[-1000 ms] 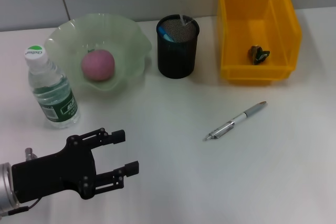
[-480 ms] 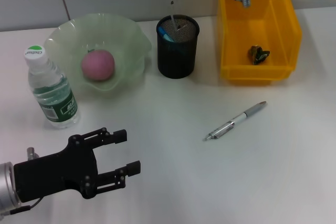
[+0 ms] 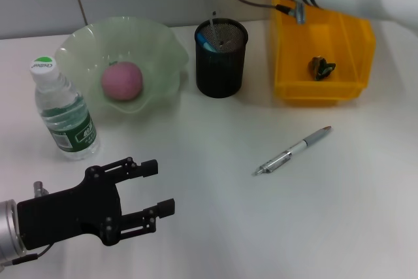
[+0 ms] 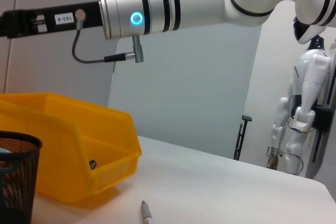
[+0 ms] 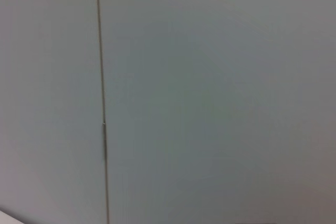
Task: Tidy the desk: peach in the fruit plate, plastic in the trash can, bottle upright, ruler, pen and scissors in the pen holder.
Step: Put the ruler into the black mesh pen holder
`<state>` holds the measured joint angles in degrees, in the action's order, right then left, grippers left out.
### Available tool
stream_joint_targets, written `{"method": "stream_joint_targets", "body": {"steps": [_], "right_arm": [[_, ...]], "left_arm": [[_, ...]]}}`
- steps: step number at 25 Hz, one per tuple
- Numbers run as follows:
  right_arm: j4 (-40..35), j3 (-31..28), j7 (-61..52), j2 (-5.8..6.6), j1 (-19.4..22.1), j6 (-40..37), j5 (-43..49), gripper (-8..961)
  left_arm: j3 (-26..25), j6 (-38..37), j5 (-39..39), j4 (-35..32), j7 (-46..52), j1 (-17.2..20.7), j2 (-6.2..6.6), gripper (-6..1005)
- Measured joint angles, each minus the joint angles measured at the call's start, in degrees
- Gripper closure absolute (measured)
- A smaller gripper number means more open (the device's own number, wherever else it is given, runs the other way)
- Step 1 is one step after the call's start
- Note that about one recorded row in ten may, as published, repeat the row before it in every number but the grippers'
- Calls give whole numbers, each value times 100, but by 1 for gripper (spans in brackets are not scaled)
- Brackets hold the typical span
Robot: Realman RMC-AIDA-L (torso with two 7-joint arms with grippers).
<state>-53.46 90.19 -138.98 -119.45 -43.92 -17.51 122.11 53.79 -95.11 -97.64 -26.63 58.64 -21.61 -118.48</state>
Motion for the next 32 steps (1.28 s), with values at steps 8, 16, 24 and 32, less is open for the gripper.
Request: {"method": "stream_joint_targets", "body": {"steps": [8, 16, 24, 32], "right_arm": [[333, 356, -23, -2, -66, 415, -152, 579], [479, 360, -25, -13, -81, 420, -162, 578], [534, 359, -29, -17, -81, 423, -162, 578], [484, 358, -22, -11, -47, 270, -162, 578]], "left_arm": [[0, 11, -5, 0, -55, 7, 10, 254], [0, 11, -25, 8, -72, 21, 10, 254], [-1, 11, -35, 9, -73, 13, 17, 254], [-1, 11, -27, 9, -73, 12, 19, 254]]}}
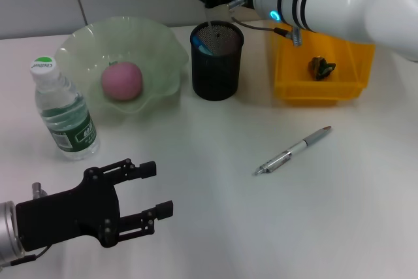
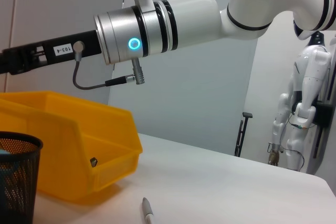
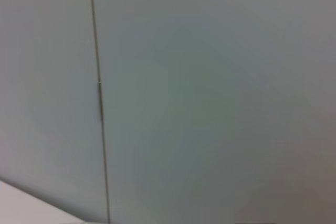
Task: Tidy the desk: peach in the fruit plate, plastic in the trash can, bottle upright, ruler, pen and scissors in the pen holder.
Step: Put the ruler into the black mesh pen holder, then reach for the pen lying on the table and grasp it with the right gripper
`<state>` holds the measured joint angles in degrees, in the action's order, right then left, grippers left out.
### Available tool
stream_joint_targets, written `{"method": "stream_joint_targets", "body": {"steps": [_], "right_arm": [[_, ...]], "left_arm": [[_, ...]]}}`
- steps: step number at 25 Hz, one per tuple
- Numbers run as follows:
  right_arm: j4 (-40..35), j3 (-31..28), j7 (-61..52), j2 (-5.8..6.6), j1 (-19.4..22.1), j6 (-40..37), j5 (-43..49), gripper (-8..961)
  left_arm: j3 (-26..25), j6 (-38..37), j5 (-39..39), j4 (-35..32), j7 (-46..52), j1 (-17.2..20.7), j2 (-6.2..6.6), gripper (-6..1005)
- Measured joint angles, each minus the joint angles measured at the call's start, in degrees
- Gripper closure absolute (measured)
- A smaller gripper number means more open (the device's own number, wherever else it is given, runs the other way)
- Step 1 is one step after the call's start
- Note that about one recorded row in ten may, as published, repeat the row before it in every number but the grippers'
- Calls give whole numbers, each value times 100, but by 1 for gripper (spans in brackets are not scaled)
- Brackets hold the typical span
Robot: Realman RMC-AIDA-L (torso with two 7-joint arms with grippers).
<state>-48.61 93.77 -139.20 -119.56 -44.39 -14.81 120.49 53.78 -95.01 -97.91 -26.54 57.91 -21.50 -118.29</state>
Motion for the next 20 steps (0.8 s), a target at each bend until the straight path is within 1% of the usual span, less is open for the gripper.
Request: {"method": "stream_joint_targets", "body": {"steps": [7, 12, 17, 20], "right_arm": [[-84, 1, 23, 19, -26, -308, 29, 577], [-187, -1, 31, 25, 40, -463, 48, 577], [-339, -17, 35, 30, 149, -555, 52, 360], [-627, -63, 35, 31, 339, -599, 48, 302]], "left_arm": [[0, 0, 21, -4, 0, 5, 0, 254], [0, -1, 24, -15, 0, 19, -1, 254], [0, 0, 27, -23, 0, 23, 0, 253], [0, -1, 28, -14, 0, 24, -1, 253]]}}
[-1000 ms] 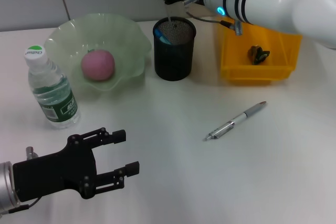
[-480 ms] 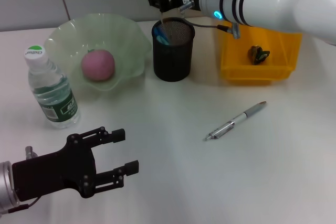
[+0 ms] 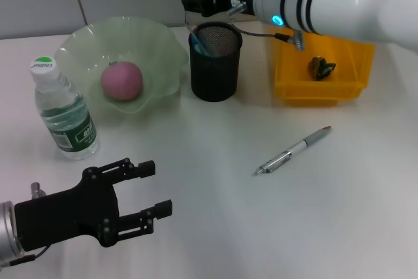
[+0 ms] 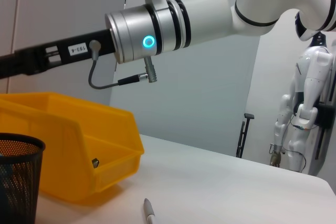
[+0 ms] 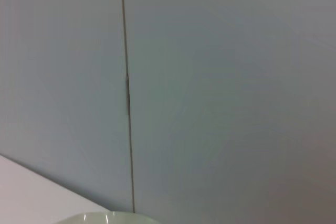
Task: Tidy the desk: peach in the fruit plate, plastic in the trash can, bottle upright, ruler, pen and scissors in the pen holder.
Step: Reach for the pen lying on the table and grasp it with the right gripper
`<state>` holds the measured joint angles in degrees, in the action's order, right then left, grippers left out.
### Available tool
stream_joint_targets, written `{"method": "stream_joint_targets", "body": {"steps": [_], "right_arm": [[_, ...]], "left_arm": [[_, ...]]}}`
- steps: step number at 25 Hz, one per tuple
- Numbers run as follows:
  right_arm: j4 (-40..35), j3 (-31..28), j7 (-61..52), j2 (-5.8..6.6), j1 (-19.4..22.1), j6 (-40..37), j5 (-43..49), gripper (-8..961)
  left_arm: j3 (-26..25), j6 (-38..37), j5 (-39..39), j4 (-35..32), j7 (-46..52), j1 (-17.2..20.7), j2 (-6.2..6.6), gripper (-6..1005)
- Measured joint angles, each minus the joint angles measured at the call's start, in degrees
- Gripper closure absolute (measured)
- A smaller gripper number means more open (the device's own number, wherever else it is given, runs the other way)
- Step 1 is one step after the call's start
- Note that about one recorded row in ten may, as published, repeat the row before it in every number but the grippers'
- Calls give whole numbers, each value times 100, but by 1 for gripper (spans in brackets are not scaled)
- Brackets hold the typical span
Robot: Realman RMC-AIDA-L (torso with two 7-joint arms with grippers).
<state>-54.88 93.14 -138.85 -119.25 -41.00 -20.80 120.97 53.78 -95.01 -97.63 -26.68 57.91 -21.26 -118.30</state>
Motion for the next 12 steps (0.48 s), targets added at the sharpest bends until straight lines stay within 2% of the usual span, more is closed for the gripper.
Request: {"method": "stream_joint_targets", "body": {"steps": [5, 9, 12], "right_arm": [[-241, -7, -28, -2, 201, -23, -89, 303], [-452, -64, -10, 12, 401, -130, -818, 304], [-656, -393, 2, 25, 579, -592, -1343, 305]], "left_arm": [[0, 0, 0, 4, 0, -2, 0, 253], [0, 0, -4, 5, 0, -5, 0, 253], [4, 0, -23, 5, 0, 1, 0, 253]]}}
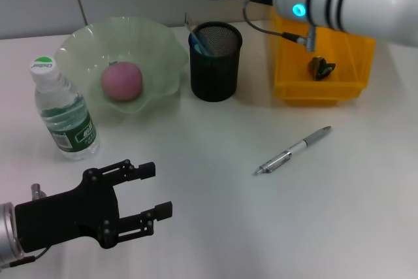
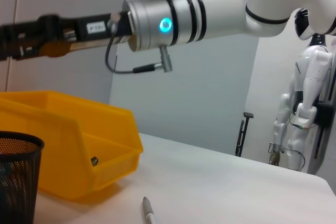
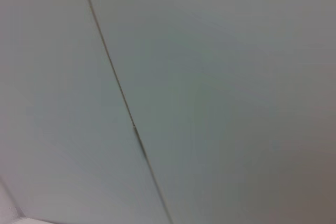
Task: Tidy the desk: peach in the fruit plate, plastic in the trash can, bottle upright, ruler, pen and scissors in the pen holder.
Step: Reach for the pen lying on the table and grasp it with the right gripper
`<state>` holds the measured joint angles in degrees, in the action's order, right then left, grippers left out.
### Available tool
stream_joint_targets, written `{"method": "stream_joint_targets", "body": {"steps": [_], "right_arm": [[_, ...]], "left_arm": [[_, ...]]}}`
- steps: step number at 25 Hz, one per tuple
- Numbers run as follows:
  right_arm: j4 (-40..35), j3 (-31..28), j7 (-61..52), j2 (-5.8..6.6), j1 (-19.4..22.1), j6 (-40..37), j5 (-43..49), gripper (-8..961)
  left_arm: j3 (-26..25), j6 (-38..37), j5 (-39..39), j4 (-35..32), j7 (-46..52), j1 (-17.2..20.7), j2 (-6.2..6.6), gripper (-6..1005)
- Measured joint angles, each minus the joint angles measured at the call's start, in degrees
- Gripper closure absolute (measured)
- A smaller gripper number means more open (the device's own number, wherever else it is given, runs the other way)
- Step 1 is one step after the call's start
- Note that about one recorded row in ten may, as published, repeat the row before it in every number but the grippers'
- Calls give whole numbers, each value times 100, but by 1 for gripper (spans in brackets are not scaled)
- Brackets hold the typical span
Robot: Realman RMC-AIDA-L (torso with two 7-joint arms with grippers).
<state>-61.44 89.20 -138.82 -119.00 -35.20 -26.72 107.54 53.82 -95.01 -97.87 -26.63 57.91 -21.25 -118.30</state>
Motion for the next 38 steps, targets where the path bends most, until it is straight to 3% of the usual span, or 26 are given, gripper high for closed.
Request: {"method": "stream_joint_targets", "body": {"steps": [1, 2, 3, 5, 8, 10, 11, 12, 13, 14, 15, 16, 17, 19, 20, 21, 23, 32, 38], "right_arm": [[-86, -375, 57, 1, 86, -554, -320, 305], [-86, -375, 57, 1, 86, -554, -320, 305], [-80, -774, 244, 1, 113, -1169, -627, 306], [-20, -1019, 414, 0, 116, -1553, -796, 306], [301, -2042, 1092, 16, 126, -2899, -1109, 307], [365, -2216, 1221, 41, 126, -3180, -1106, 307], [479, -2477, 1480, 137, 126, -3700, -1082, 307], [479, -2477, 1480, 137, 126, -3700, -1082, 307], [603, -2594, 1729, 317, 106, -4213, -1048, 307], [603, -2594, 1729, 317, 106, -4213, -1048, 308], [668, -2600, 1830, 418, 90, -4416, -1035, 308], [773, -2597, 2031, 642, 54, -4855, -963, 308], [773, -2597, 2031, 642, 54, -4855, -963, 308], [732, -2612, 2137, 803, -39, -5287, -457, 308], [732, -2612, 2137, 803, -39, -5287, -457, 308], [682, -2638, 2172, 883, -176, -5545, 68, 308], [660, -2647, 2278, 929, -348, -5792, 531, 309], [749, -2624, 2848, 922, -1076, -6239, 2104, 310], [772, -2589, 3617, 639, -1522, -6507, 3142, 310]], "left_arm": [[6, 0, 1, 0, 0, 4, 0, 253], [6, 0, 1, 0, 0, 4, 0, 253], [10, 0, 1, 0, 0, 6, 0, 253], [19, 0, 0, 0, 0, 8, 0, 253], [30, 0, -6, 0, -7, -1, -3, 253], [34, 0, -7, 0, -14, -6, -5, 253], [38, 0, -9, 3, -20, -17, -6, 253], [38, 0, -9, 3, -20, -17, -6, 253], [38, 0, -10, 5, -21, -20, -7, 253], [39, 0, -11, 8, -21, -20, -7, 253], [40, 0, -12, 8, -22, -20, -8, 253], [41, 1, -13, 9, -33, -12, -9, 253], [41, 1, -13, 9, -33, -12, -9, 253], [23, 11, -13, 9, -63, 8, -9, 253], [23, 11, -13, 9, -63, 8, -9, 253], [5, 23, -14, 10, -72, 17, -9, 253], [4, 33, -14, 20, -72, 20, -9, 253], [25, 230, 3, 53, -6, 52, -13, 253], [129, 437, -29, 62, 25, -24, -17, 253]]}}
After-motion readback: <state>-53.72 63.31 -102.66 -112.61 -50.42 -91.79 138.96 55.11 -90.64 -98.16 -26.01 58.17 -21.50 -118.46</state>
